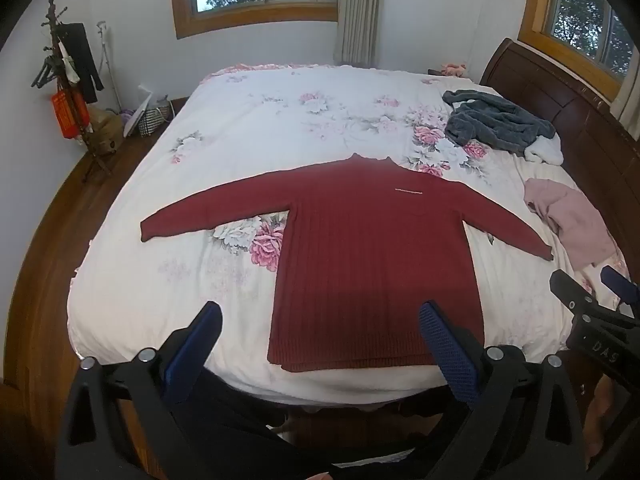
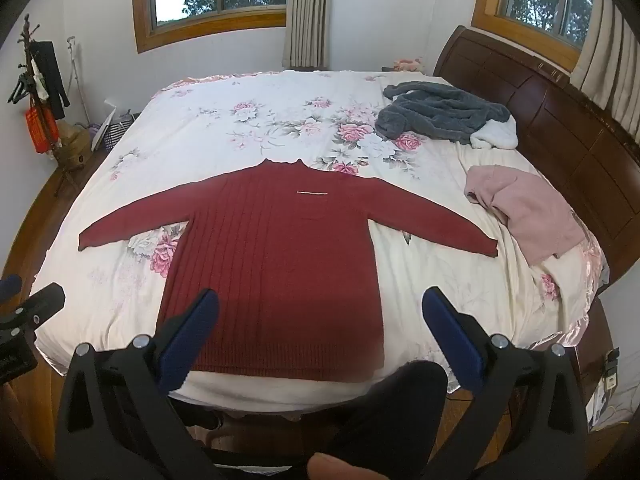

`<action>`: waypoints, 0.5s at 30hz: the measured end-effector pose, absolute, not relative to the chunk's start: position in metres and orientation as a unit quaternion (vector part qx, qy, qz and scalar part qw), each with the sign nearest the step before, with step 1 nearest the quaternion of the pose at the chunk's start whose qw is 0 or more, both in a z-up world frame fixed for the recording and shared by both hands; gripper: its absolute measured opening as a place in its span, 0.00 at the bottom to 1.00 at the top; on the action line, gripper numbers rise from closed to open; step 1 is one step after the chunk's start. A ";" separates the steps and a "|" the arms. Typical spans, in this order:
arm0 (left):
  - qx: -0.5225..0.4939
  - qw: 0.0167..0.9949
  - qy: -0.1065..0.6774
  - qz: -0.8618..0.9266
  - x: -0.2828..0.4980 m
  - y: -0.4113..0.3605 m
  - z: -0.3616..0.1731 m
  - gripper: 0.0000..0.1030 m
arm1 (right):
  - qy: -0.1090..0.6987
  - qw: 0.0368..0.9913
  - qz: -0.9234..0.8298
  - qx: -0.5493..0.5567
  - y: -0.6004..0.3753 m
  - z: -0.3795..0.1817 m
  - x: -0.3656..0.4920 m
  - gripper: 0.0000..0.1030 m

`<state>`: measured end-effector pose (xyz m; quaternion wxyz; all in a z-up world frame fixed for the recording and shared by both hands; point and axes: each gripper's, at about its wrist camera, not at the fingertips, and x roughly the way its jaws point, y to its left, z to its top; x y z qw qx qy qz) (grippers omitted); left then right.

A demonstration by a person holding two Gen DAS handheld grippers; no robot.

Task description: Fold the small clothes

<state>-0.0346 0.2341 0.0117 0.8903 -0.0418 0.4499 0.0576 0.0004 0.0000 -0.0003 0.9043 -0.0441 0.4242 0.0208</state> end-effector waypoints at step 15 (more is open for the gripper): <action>-0.042 0.891 0.449 0.057 -0.035 0.234 0.011 0.96 | 0.421 0.906 0.022 -0.043 -0.001 0.001 -0.001 0.98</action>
